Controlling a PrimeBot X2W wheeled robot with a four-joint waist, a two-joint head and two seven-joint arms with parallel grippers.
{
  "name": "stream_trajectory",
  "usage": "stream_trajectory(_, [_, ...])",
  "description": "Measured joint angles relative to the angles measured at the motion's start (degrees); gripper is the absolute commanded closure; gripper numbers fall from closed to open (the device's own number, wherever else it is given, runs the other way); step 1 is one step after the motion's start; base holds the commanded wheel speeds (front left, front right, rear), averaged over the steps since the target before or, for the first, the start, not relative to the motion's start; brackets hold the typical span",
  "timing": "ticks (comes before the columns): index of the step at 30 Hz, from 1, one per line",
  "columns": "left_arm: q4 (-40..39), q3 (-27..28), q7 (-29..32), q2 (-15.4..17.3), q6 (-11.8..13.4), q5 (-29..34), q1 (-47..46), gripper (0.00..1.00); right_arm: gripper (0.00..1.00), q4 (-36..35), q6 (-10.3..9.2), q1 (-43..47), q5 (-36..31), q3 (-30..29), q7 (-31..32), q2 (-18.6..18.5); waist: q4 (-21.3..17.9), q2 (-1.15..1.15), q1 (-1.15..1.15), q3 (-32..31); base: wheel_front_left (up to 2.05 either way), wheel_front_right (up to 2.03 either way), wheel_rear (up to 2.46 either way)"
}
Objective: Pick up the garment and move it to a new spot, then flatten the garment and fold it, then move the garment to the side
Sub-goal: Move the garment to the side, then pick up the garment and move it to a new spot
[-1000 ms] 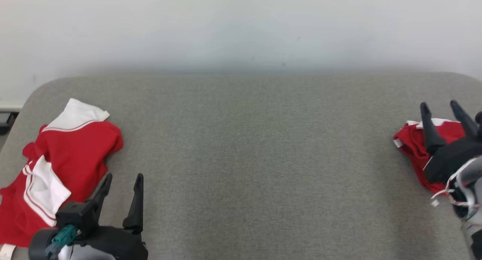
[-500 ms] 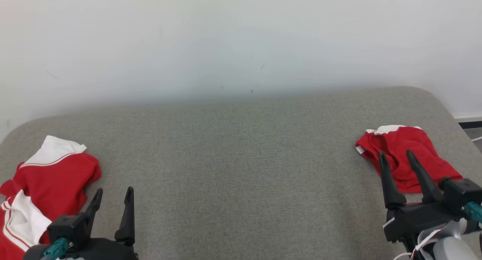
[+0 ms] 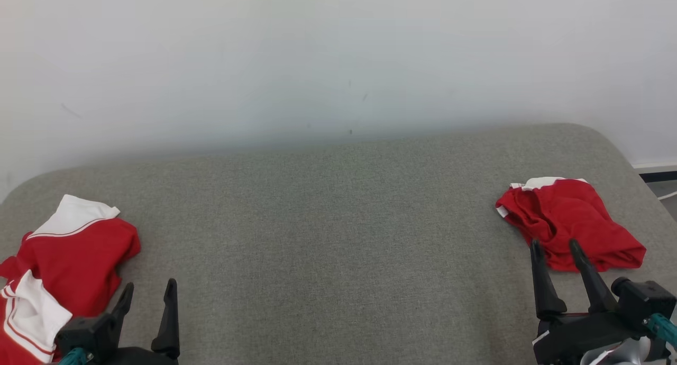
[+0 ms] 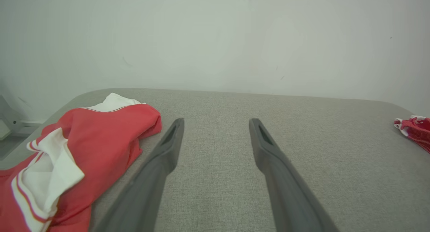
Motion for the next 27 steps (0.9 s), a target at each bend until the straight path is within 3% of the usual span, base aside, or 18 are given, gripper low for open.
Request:
stream_trajectory(15, [0.21, -0.51, 1.19, -0.08, 0.0, 0.01, -0.14, 0.0, 0.0, -2.11, -0.93, 0.67, 0.02, -0.32, 2.03, -0.24, 1.49, 0.0, 0.0, 0.44, 0.0, 0.0, 0.0])
stream_trajectory(27, [-0.22, -1.77, 2.19, 0.05, 0.0, 0.69, -0.37, 0.0, 0.0, -3.52, -0.83, 2.3, 0.44, 0.42, 3.56, -0.78, 6.87, 0.0, 0.0, 0.35, 0.0, 0.0, 0.0])
